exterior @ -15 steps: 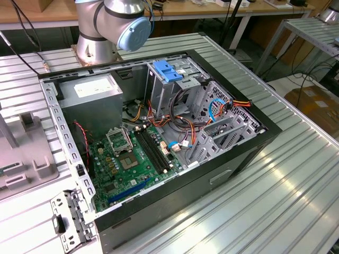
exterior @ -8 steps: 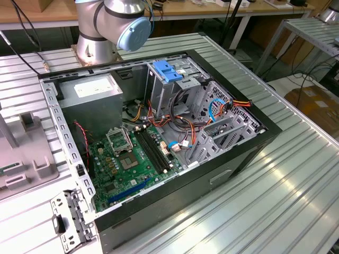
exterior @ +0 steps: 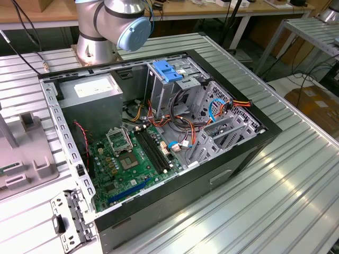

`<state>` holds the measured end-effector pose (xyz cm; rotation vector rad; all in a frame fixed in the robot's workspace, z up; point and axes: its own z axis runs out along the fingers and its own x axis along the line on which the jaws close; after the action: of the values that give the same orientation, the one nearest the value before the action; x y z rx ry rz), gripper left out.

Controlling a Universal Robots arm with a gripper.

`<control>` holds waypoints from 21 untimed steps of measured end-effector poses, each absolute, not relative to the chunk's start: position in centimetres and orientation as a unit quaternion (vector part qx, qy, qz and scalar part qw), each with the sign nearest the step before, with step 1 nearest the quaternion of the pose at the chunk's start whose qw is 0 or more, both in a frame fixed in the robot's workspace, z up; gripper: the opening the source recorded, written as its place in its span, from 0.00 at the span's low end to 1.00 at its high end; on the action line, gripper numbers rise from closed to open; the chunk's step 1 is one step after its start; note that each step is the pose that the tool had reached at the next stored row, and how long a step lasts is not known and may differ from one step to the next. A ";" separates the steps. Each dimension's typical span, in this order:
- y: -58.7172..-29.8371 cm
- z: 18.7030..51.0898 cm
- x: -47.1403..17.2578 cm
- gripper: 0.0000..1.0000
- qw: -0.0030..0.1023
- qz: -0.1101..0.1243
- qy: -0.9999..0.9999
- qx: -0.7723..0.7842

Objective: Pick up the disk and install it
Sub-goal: 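Pick up the disk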

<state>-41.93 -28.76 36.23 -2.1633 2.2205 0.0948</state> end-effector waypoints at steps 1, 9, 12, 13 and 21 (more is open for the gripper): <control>-28.8 36.3 -41.9 0.36 0.020 0.031 0.716 -0.697; -28.8 36.9 -41.9 0.36 0.020 0.031 0.716 -0.697; -28.8 37.1 -41.9 0.36 0.020 0.031 0.716 -0.697; -28.8 37.3 -41.9 0.36 0.020 0.031 0.716 -0.697; -28.8 38.0 -41.9 0.36 0.020 0.031 0.716 -0.697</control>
<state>-41.93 -28.75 37.99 -2.1633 2.2205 0.0948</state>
